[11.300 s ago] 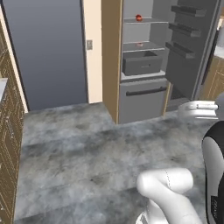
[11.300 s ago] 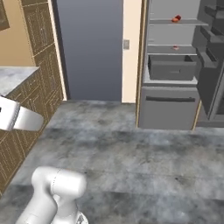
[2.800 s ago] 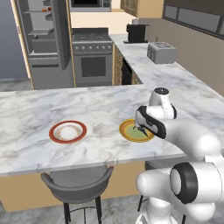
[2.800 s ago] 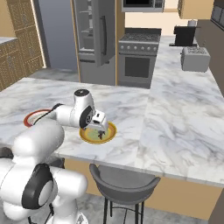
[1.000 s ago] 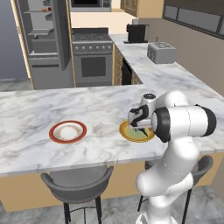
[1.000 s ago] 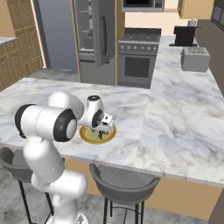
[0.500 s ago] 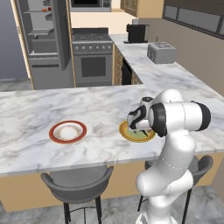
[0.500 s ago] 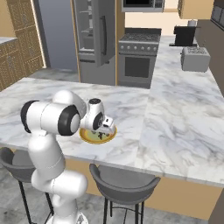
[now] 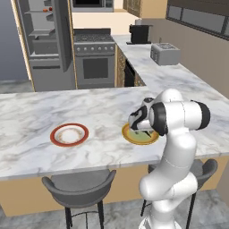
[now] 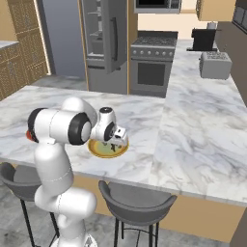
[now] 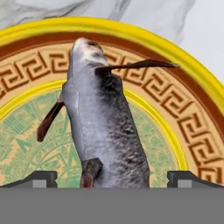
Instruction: Transport the fish and squash to the fridge. Place the fish on the rack containing meat and place the squash on the rack containing the vegetable, ensuring meats and vegetables are on different racks.
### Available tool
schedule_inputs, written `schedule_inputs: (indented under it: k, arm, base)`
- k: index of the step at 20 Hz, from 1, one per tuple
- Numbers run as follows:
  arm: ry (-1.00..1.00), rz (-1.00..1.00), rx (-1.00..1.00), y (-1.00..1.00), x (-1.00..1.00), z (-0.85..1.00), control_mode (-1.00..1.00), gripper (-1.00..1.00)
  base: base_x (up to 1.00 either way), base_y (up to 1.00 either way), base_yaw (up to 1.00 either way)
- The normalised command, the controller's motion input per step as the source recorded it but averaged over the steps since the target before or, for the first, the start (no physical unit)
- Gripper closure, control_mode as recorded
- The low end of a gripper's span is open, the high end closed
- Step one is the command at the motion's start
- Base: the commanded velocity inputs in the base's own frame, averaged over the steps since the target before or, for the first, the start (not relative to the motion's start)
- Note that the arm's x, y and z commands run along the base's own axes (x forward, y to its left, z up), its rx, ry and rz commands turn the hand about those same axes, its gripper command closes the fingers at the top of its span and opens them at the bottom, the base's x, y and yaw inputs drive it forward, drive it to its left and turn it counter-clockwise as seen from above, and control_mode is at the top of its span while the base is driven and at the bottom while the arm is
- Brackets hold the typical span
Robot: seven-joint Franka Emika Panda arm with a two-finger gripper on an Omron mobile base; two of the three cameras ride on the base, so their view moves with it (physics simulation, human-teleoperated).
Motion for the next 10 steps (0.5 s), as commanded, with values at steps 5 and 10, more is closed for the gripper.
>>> schedule_inputs:
  k: [5,10]
  arm:
    - [0.00,0.00,0.00,0.00,0.12,-0.25,-1.00,1.00]
    - [0.02,0.00,0.00,0.00,0.30,-0.35,-1.00,1.00]
  base:
    - [0.00,0.00,0.00]
    - [0.00,0.00,0.00]
